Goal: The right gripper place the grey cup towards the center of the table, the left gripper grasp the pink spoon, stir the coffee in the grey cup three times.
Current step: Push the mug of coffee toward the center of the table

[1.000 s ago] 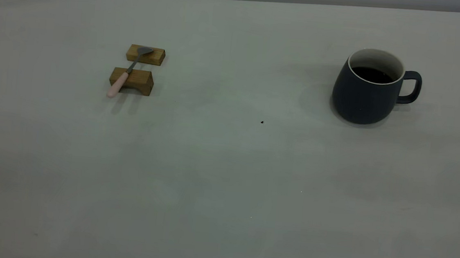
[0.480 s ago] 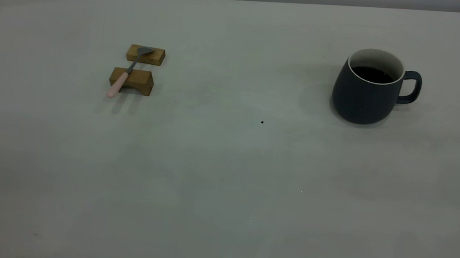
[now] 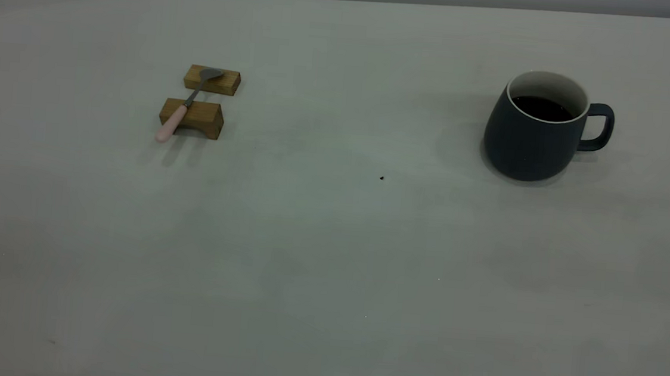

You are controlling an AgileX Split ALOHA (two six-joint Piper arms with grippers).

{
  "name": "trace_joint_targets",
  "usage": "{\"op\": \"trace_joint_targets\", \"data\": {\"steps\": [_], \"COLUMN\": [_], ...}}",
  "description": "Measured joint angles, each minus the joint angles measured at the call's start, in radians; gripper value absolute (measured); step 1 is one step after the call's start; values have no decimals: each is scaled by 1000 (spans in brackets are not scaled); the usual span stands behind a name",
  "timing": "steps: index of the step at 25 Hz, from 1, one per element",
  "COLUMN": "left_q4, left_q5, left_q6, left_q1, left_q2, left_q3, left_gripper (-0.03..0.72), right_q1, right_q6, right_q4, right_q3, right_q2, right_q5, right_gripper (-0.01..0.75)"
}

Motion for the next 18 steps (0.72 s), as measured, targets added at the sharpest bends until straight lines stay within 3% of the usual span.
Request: {"op": "trace_joint_targets", "data": {"steps": [10, 15, 18], "left_q4": [0, 0, 0], "left_q5": [0, 0, 1], "left_q6": [0, 0, 0], "left_q1": [0, 0, 0], "left_q2": [0, 0, 0], "left_q3": [0, 0, 0], "left_gripper": [388, 388, 388], "right_q1": [0, 0, 0], "right_q6": [21, 24, -21], "right_q4": [8, 30, 35], "right_q3": [-3, -17, -18], "right_q2": [38, 249, 443], "right_q5": [-10, -146, -292], "right_gripper": [438, 438, 438]}}
